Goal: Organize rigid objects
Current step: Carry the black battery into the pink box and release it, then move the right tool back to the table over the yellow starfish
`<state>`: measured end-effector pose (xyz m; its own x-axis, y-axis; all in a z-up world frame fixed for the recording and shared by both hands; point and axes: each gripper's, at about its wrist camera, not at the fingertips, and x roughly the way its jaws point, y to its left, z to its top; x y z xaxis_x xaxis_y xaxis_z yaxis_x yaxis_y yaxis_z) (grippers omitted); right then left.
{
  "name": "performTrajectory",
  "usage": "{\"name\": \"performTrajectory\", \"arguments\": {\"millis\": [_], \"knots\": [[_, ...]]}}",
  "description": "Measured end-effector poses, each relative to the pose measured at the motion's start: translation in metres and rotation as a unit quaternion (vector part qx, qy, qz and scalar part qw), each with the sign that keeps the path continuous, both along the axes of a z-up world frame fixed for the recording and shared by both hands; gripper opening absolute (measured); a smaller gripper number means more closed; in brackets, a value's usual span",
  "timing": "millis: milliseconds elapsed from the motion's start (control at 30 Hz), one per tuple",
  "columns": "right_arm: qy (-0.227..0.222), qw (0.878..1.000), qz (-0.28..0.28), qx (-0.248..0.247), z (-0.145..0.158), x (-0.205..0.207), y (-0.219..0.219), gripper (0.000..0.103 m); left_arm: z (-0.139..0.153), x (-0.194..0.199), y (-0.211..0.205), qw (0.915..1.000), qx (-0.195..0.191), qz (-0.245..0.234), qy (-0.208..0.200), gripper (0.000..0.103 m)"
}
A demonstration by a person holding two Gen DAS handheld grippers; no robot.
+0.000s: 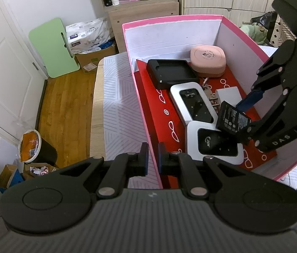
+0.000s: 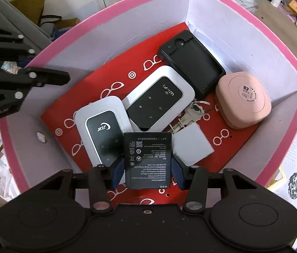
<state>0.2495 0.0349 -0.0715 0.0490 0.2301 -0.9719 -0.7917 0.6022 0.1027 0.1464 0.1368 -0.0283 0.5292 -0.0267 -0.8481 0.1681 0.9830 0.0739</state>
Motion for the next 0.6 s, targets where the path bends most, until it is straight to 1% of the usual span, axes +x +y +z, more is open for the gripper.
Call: {"name": "performTrajectory", "arguments": {"millis": [33,67,133,167,267,333,400,467,533,600], "knots": [[-0.006,1.000,0.001,-0.006,0.000,0.000,0.001,0.053,0.000,0.000,0.000,1.0000,-0.001,0.000,0.000,0.008],[-0.022,1.000,0.005,-0.015,-0.001,-0.001,0.003,0.053,0.000,0.000,0.000,1.0000,-0.001,0.000,0.000,0.008],[-0.073,0.996,0.016,-0.045,-0.002,-0.006,0.005,0.053,0.000,-0.001,0.000,1.0000,-0.002,0.000,0.000,0.009],[-0.089,0.994,0.021,-0.055,-0.003,-0.008,0.007,0.053,0.000,-0.001,0.000,1.0000,-0.004,0.000,0.001,0.009],[-0.101,0.992,0.037,-0.071,-0.005,-0.017,0.010,0.054,0.000,-0.001,0.001,1.0000,-0.004,0.000,0.001,0.009],[-0.093,0.991,0.053,-0.075,-0.002,-0.021,0.009,0.054,0.000,0.000,0.001,1.0000,-0.005,0.000,0.002,0.009],[-0.077,0.993,0.061,-0.069,0.003,-0.025,0.006,0.051,0.000,0.001,0.002,1.0000,-0.006,0.000,0.003,0.009],[-0.075,0.994,0.053,-0.051,0.013,-0.025,0.001,0.051,0.000,0.001,0.001,1.0000,-0.005,0.001,0.003,0.009],[-0.091,0.995,0.043,-0.026,0.026,-0.031,-0.009,0.058,0.000,0.001,0.001,1.0000,-0.004,0.001,0.003,0.009],[-0.115,0.993,0.028,0.004,0.040,-0.032,-0.016,0.058,0.000,0.001,0.001,1.0000,-0.004,0.002,0.003,0.009]]}}
